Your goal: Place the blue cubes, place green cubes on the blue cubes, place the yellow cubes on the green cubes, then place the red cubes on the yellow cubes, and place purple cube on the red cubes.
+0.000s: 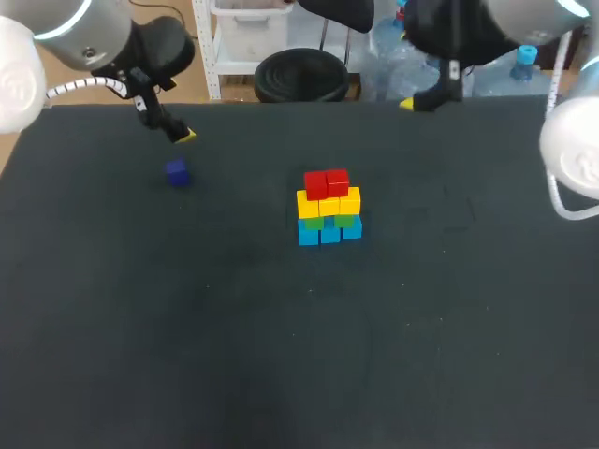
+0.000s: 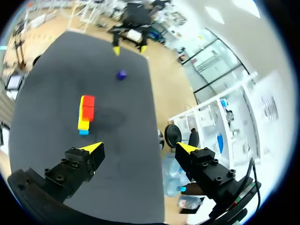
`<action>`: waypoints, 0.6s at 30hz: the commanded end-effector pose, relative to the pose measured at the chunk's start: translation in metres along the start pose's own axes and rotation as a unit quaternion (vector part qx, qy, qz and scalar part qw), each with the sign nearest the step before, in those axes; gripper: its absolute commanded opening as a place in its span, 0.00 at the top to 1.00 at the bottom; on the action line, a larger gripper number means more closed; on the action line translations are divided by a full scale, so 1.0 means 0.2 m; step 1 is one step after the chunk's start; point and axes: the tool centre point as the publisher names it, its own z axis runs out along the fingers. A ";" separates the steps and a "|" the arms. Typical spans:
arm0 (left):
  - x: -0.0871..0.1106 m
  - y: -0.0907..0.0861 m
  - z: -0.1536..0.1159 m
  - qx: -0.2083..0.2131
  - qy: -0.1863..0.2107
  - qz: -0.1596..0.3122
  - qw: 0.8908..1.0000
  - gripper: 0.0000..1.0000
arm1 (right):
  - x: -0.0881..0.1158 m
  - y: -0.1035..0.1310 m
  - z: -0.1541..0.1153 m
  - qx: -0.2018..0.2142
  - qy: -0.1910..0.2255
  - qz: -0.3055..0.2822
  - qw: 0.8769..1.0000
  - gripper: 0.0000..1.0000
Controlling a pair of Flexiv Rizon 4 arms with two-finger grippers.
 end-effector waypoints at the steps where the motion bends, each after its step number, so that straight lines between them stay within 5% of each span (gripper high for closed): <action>1: 0.00 0.00 0.00 0.001 -0.001 0.001 1.000 0.00 | 0.09 0.02 -0.06 0.044 -0.065 0.074 0.994 0.00; 9: 0.00 0.00 0.00 0.001 -0.001 0.001 1.000 0.00 | 0.16 -0.09 -0.18 0.168 -0.130 0.147 0.966 0.00; 18: 0.00 0.00 0.00 0.001 -0.001 0.001 1.000 0.00 | 0.37 -0.30 -0.30 0.307 -0.134 0.216 0.917 0.00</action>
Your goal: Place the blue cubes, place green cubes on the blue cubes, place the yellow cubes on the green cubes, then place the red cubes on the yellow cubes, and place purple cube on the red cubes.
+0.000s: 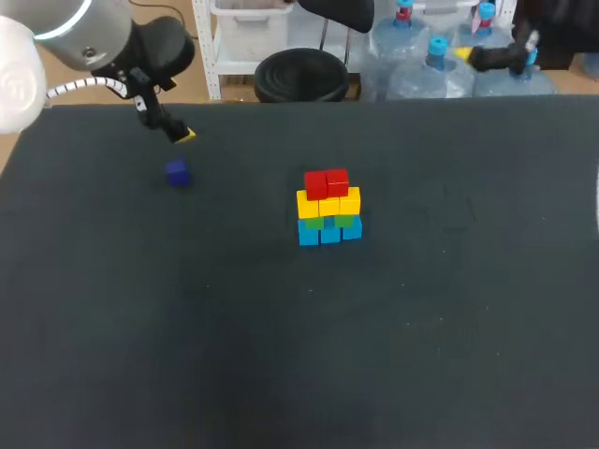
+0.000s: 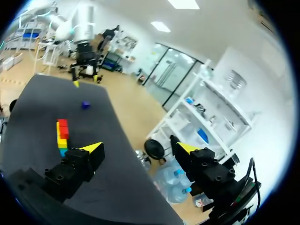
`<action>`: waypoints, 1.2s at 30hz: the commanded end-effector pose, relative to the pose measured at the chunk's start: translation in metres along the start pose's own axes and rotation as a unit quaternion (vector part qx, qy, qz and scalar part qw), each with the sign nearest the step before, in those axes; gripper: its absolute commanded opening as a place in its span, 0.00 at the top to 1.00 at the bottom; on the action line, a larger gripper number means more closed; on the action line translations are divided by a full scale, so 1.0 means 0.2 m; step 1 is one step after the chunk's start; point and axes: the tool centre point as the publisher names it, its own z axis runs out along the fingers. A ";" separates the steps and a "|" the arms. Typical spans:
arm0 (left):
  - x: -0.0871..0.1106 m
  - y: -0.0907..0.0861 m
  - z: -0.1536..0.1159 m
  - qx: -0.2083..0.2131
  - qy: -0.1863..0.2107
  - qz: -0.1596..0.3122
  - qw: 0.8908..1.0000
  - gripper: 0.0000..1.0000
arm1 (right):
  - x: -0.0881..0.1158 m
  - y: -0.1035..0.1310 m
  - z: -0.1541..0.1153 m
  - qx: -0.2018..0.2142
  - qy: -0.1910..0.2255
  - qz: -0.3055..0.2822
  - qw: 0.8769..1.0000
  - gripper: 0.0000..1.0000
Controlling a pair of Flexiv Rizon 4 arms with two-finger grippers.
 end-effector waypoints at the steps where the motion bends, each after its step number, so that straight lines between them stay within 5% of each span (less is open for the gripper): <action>1: 0.00 0.00 0.00 0.001 -0.001 0.001 1.000 0.00 | 0.08 -0.06 -0.04 0.190 -0.017 0.044 0.981 0.00; 9: 0.00 0.00 0.00 0.001 -0.001 0.001 1.000 0.00 | 0.22 -0.24 -0.12 0.238 0.003 0.062 0.969 0.00; 16: 0.00 0.00 0.00 0.001 -0.001 0.001 1.000 0.00 | 0.30 -0.28 -0.12 0.244 0.017 0.084 0.966 0.00; 36: 0.00 0.00 0.00 0.001 -0.001 0.001 1.000 0.00 | 0.29 -0.27 -0.10 0.238 0.013 0.080 0.968 0.00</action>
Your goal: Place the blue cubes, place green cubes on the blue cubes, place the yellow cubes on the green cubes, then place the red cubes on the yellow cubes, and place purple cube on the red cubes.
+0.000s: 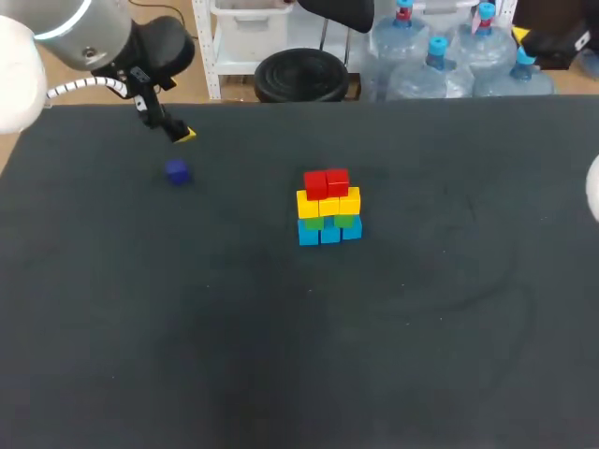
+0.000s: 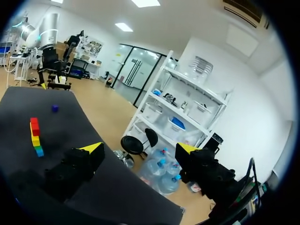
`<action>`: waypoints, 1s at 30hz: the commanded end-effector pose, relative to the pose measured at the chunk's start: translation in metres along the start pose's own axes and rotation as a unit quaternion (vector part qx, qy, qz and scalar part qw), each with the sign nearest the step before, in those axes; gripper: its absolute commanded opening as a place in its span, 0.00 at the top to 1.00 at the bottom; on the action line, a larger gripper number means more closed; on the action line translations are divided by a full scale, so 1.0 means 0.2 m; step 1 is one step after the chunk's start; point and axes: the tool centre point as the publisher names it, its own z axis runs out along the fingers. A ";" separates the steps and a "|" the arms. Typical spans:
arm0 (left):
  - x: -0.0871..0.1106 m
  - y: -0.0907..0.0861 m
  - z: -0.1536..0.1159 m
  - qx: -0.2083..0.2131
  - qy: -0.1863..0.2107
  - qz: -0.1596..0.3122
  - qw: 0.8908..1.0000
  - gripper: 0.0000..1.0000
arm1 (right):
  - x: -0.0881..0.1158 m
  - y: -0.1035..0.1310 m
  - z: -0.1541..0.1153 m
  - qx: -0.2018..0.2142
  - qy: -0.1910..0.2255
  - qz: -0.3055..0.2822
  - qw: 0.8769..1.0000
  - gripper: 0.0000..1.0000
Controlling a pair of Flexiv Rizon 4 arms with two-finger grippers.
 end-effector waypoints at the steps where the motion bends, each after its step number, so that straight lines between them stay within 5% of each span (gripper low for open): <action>1: 0.00 0.00 0.00 0.001 -0.001 0.001 1.000 0.00 | -0.01 0.02 0.00 0.114 0.005 -0.001 0.993 0.00; 30: 0.00 0.00 0.00 0.001 -0.001 0.001 1.000 0.00 | -0.01 0.02 0.00 0.114 0.005 -0.001 0.993 0.00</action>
